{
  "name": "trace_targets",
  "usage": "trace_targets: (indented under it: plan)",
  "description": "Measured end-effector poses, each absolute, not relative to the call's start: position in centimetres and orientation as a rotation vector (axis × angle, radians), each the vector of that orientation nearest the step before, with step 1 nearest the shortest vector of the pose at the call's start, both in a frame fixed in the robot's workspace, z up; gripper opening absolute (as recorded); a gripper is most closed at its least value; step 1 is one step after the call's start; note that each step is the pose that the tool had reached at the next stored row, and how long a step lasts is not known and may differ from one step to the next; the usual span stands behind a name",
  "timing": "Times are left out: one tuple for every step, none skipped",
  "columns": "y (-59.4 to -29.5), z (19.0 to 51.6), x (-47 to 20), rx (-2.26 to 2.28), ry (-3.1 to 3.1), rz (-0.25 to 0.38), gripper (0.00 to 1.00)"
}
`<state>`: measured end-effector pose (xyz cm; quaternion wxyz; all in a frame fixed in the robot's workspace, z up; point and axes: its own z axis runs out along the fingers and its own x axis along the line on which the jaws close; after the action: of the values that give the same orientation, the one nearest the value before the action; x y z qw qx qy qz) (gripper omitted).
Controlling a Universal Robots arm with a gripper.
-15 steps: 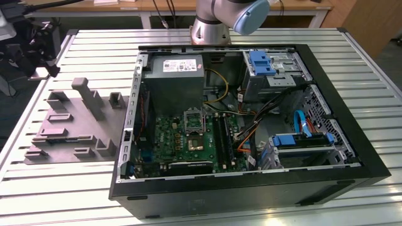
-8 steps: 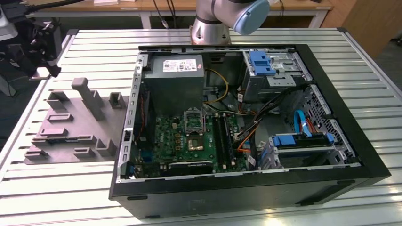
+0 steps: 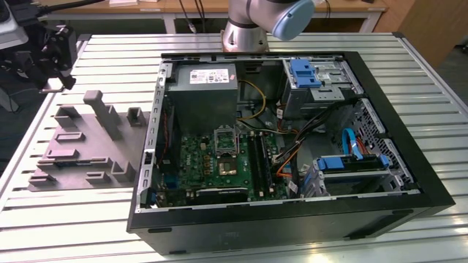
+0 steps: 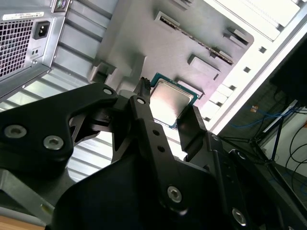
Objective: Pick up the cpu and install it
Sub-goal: 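Pick up the cpu and move it towards the insertion slot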
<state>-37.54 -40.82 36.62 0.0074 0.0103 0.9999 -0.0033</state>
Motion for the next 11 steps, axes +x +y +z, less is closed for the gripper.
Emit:
trace_targets:
  plan:
    - [-40.82, 36.62, -36.83, 0.032, 3.127, -0.012, 0.47]
    - [-40.82, 36.62, -36.82, 0.032, 3.127, -0.012, 0.47]
    - [-40.82, 36.62, -36.8, 0.032, 3.127, -0.012, 0.47]
    - [-40.82, 36.62, -36.78, 0.032, 3.127, -0.012, 0.47]
    - [-40.82, 36.62, -36.76, 0.032, 3.127, -0.012, 0.47]
    - [-40.82, 36.62, -36.74, 0.032, 3.127, -0.012, 0.47]
    - [-40.82, 36.62, -36.71, 0.032, 3.127, -0.012, 0.47]
    - [-40.82, 36.62, -36.69, 0.032, 3.127, -0.012, 0.47]
    - [-40.82, 36.62, -36.67, 0.032, 3.126, -0.012, 0.47]
    - [-40.83, 36.62, -36.65, 0.032, 3.126, -0.013, 0.47]
    - [-40.82, 36.62, -36.63, 0.032, 3.127, -0.013, 0.47]
